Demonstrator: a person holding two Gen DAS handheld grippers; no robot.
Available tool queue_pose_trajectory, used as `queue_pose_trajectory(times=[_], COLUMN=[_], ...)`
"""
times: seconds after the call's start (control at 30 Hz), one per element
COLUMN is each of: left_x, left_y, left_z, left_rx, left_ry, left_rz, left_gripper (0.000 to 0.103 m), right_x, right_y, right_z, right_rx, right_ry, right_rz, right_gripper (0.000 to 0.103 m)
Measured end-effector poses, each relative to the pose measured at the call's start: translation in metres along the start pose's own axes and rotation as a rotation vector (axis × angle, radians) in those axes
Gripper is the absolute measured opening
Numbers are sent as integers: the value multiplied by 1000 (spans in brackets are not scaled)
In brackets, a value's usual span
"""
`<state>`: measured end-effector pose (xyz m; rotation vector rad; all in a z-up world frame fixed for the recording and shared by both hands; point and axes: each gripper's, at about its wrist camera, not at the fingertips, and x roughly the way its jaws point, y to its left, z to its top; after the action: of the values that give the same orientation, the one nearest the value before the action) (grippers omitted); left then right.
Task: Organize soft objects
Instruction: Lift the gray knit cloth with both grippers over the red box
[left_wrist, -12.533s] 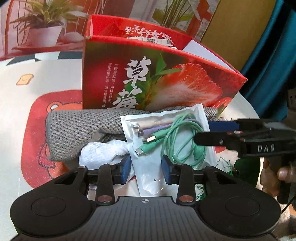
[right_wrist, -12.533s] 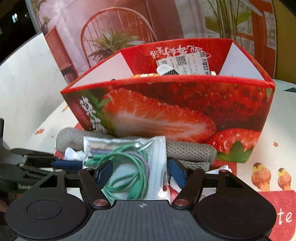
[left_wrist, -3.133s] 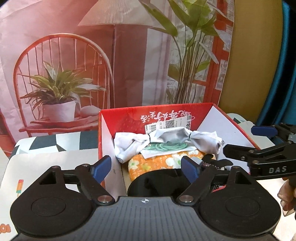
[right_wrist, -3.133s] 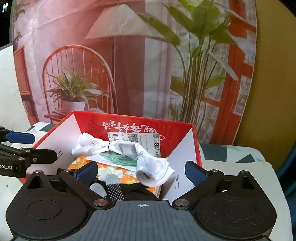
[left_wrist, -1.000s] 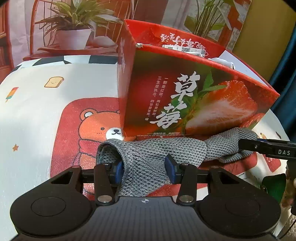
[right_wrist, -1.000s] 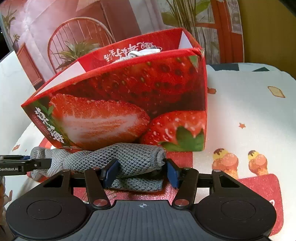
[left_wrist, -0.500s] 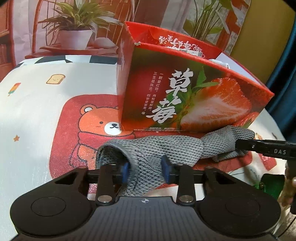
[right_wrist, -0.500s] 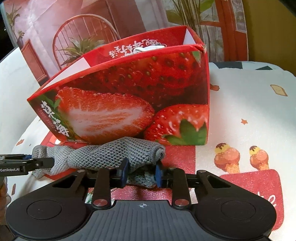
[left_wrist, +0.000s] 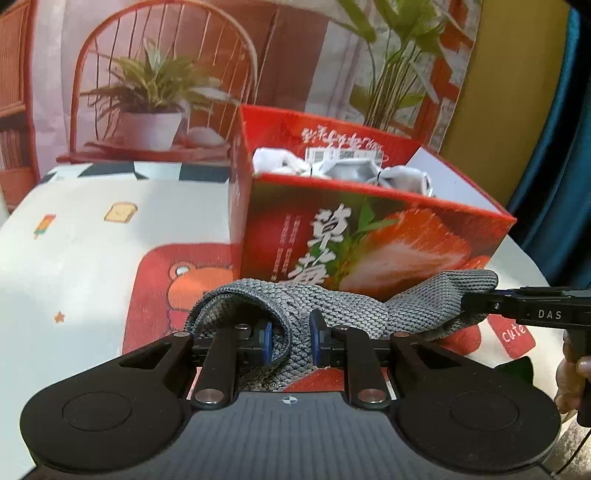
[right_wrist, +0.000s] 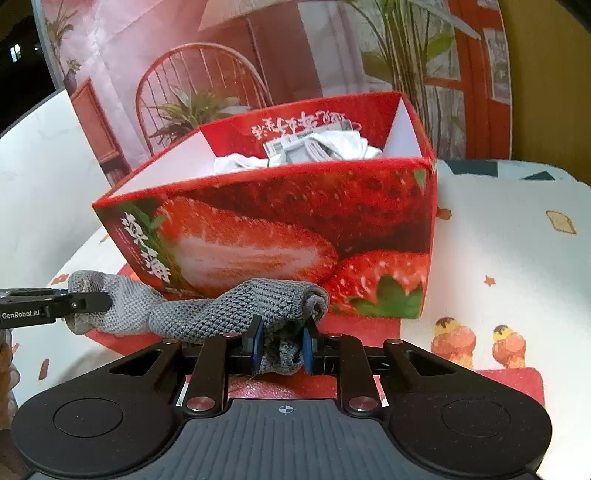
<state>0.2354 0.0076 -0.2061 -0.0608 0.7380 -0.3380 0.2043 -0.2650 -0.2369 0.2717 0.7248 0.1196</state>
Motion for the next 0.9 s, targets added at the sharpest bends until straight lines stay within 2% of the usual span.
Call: queue_pose_trajectory(times=[0.47, 0.9], left_x=[-35, -50], left_y=[-19, -34], left_z=[27, 51], left_rx=[49, 86], left_ry=[-111, -189], left_rz=[-23, -49], left_gripper=[21, 21], right_x=[-32, -58], right_y=[5, 9], right_z=[17, 42], right_rx=[-12, -37], right_ry=[-99, -193], right_rz=[16, 22], right_gripper=[19, 19])
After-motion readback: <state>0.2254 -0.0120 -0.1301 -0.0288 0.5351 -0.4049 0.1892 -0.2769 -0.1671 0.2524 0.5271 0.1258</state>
